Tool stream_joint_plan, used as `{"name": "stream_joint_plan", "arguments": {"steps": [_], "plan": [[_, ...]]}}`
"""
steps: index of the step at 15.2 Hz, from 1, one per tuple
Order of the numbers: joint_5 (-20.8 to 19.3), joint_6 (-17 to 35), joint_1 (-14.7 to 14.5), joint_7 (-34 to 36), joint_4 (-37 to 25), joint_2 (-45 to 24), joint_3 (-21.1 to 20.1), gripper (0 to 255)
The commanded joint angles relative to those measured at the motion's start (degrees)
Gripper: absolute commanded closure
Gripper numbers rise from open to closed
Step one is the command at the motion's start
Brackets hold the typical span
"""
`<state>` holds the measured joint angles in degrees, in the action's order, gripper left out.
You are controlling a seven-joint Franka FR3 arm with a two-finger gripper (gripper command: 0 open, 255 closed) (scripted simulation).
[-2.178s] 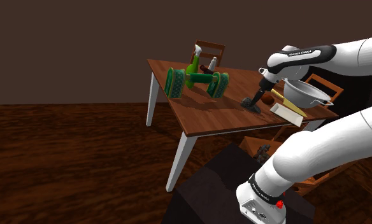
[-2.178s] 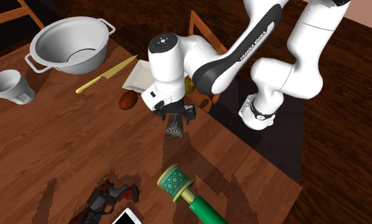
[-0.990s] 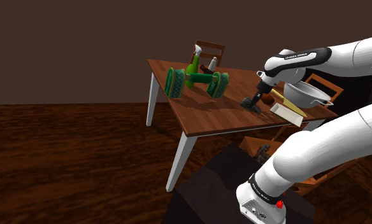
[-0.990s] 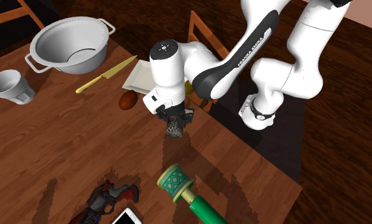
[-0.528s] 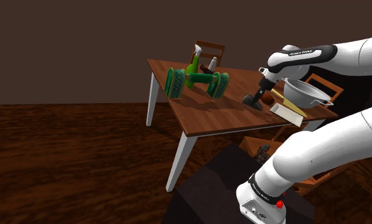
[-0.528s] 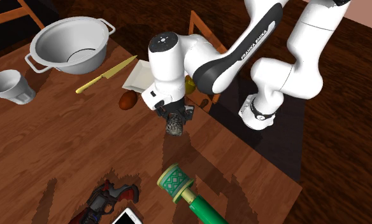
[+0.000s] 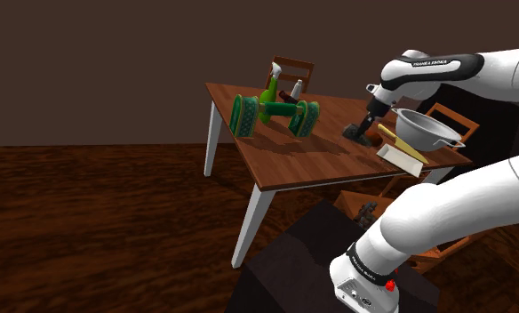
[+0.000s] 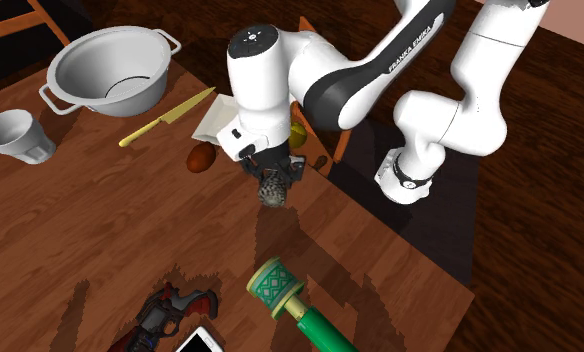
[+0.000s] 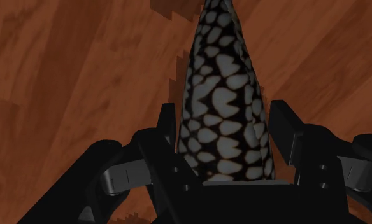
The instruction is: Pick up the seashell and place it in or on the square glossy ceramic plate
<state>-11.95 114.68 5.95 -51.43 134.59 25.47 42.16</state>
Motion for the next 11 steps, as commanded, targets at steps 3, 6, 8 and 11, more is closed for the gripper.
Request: {"name": "stream_joint_plan", "arguments": {"steps": [3,6,8,11], "plan": [[0.0,-3.3,0.1,0.4,-2.4,0.9,-1.0,255],[-0.2,-4.5,0.5,-0.9,-3.8,0.9,-0.1,255],[-0.5,-5.0,1.0,-3.9,-5.2,0.2,2.2,255],[-0.6,-5.8,1.5,-8.6,-7.8,-1.3,6.2,255]]}}
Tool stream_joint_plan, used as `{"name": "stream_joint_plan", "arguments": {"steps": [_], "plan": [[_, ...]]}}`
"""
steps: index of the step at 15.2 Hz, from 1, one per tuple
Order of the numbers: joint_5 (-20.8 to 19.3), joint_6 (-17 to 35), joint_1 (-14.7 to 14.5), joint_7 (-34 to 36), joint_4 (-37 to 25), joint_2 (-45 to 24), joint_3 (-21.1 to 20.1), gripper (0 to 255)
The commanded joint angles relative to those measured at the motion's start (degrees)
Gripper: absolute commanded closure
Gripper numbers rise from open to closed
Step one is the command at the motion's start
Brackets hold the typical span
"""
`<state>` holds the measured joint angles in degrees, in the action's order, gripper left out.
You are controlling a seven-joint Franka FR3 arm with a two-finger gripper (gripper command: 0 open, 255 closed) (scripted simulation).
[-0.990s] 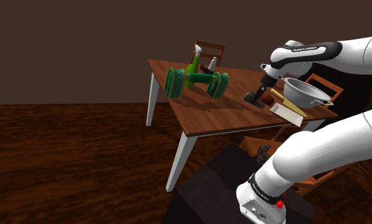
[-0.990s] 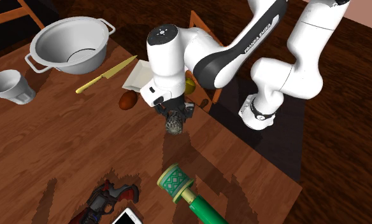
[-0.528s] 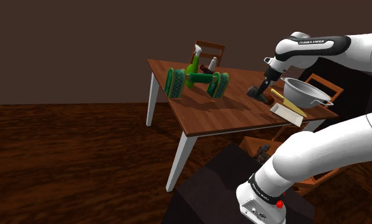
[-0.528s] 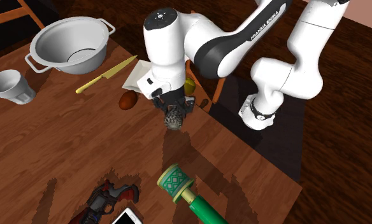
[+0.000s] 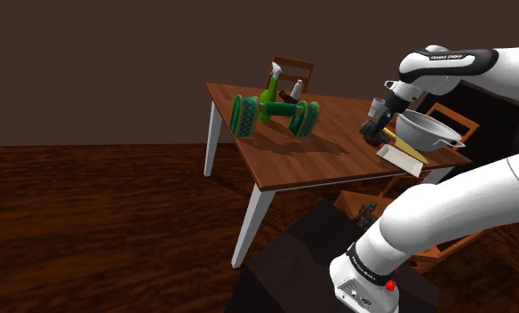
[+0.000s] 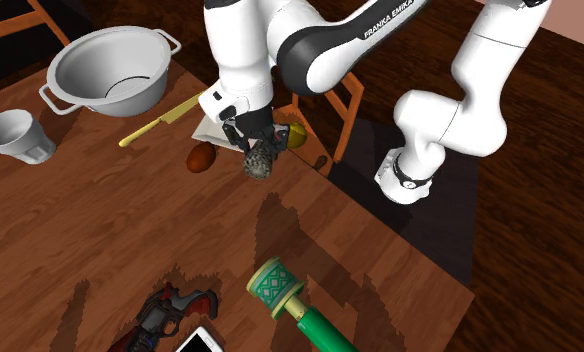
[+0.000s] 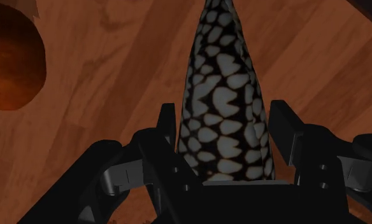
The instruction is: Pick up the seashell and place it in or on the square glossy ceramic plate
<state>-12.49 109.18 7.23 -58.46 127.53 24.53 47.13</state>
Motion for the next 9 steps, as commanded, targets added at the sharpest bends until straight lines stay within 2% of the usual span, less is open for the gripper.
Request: {"name": "stream_joint_plan", "arguments": {"steps": [1,5,9], "plan": [[0.0,-0.5,0.2,-3.2,-1.8,-1.1,2.6,255],[1.4,-1.3,-0.5,-10.3,-6.4,-4.8,9.0,255],[5.3,-2.0,-2.7,-18.8,-11.9,-10.8,17.5,255]]}}
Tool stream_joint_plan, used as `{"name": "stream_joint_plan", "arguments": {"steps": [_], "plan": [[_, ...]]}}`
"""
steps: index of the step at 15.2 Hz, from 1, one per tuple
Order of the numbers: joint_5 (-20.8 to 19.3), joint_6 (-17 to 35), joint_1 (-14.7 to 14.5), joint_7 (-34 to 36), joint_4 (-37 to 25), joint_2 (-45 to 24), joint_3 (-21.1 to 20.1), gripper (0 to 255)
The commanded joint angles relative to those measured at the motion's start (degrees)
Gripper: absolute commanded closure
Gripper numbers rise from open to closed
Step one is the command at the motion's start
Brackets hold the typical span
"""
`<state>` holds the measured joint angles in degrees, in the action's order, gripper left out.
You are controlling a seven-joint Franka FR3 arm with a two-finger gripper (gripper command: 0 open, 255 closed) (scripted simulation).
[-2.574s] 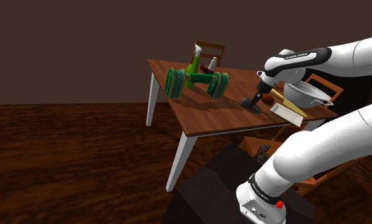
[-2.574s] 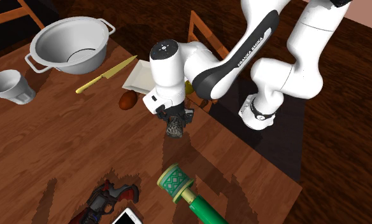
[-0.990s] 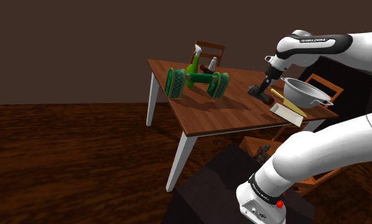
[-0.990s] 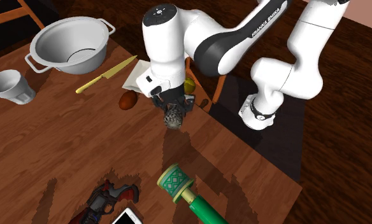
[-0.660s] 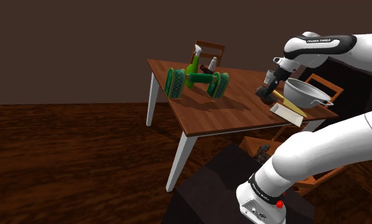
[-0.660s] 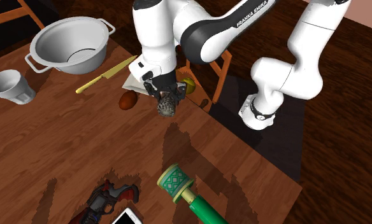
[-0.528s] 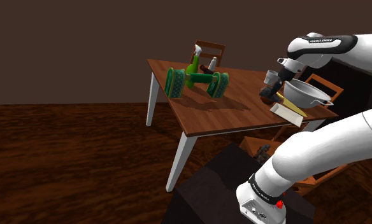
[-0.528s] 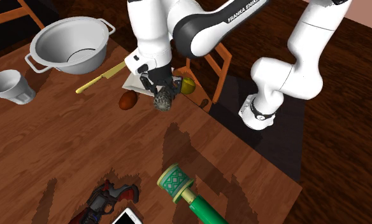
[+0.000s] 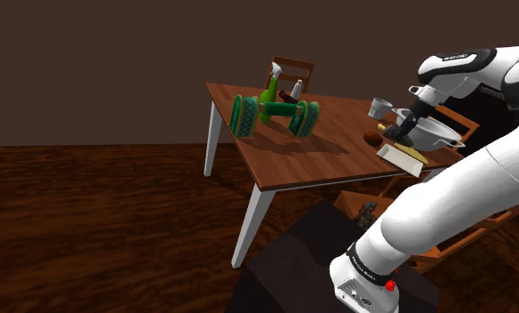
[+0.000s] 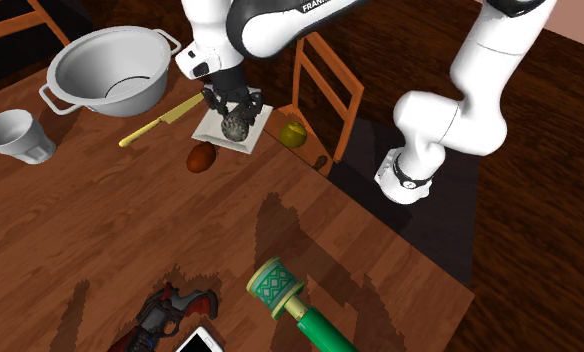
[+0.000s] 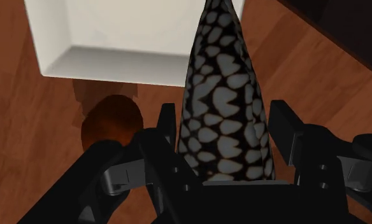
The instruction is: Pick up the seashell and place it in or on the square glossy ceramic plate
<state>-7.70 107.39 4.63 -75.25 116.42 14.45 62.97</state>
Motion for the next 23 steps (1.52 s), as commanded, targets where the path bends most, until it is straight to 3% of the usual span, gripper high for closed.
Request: {"name": "stream_joint_plan", "arguments": {"steps": [1,3,4,5,6,7,23], "plan": [[2.2,-0.4,-1.0,-4.6,-2.3,-2.9,4.3,255],[7.8,-1.0,-3.4,-11.3,-5.7,-9.2,11.2,255],[13.5,-1.7,-4.3,-16.6,-7.5,-15.1,15.5,255],[20.6,-3.3,-1.4,-22.9,-9.7,-22.4,16.9,255],[26.5,-5.4,3.5,-28.2,-12.3,-28.7,16.2,255],[24.4,-4.0,5.9,-26.7,-11.6,-26.6,12.6,255],[30.1,4.7,10.2,-31.1,-4.3,-31.5,8.0,255]]}}
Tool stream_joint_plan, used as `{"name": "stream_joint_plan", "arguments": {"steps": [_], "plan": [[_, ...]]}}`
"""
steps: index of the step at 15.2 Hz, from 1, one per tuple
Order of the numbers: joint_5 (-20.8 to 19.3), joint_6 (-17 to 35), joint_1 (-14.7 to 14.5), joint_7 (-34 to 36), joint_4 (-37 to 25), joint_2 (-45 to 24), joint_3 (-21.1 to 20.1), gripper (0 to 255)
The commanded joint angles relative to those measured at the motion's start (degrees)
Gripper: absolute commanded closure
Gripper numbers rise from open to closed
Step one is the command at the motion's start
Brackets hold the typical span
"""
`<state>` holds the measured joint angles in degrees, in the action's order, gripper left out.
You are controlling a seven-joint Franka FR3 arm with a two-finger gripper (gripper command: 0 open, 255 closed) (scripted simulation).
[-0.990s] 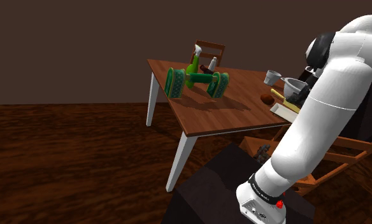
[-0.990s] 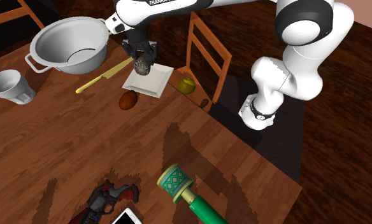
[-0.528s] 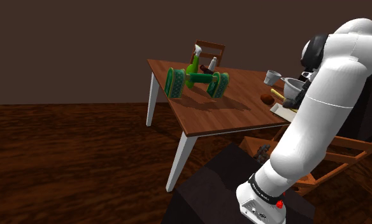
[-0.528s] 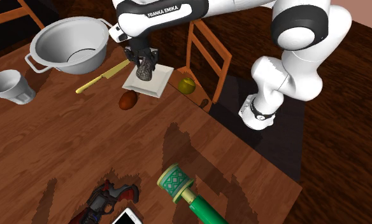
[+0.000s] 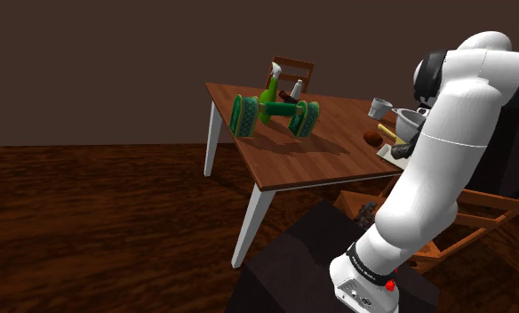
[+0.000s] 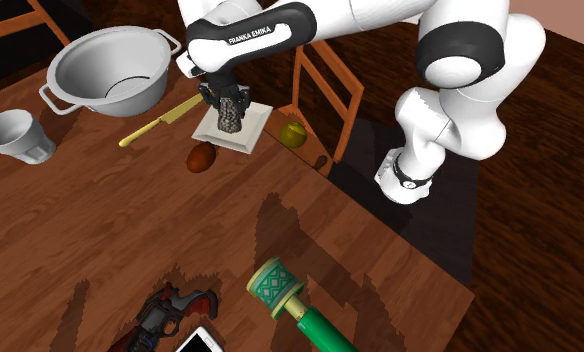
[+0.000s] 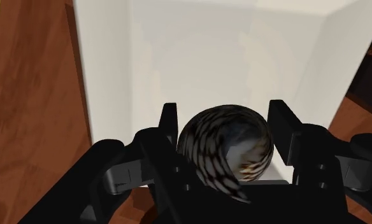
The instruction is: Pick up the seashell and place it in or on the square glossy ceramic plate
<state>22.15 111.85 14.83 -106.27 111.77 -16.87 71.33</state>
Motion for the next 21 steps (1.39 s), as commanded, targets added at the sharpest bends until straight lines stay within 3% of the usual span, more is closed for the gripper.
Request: {"name": "stream_joint_plan", "arguments": {"steps": [1,5,6,11,15,21], "plan": [[0.2,0.3,0.0,-0.1,0.3,-0.2,-0.3,255],[0.2,0.3,0.0,-0.1,0.3,-0.2,-0.3,255],[0.4,0.2,0.2,-0.2,0.2,-0.4,-0.4,0],[0.2,0.3,0.0,-0.1,0.3,-0.2,-0.3,0],[-3.2,-5.9,-1.6,2.2,-5.0,2.5,2.3,0],[-3.2,-5.9,-1.6,2.2,-5.0,2.5,2.3,0]]}}
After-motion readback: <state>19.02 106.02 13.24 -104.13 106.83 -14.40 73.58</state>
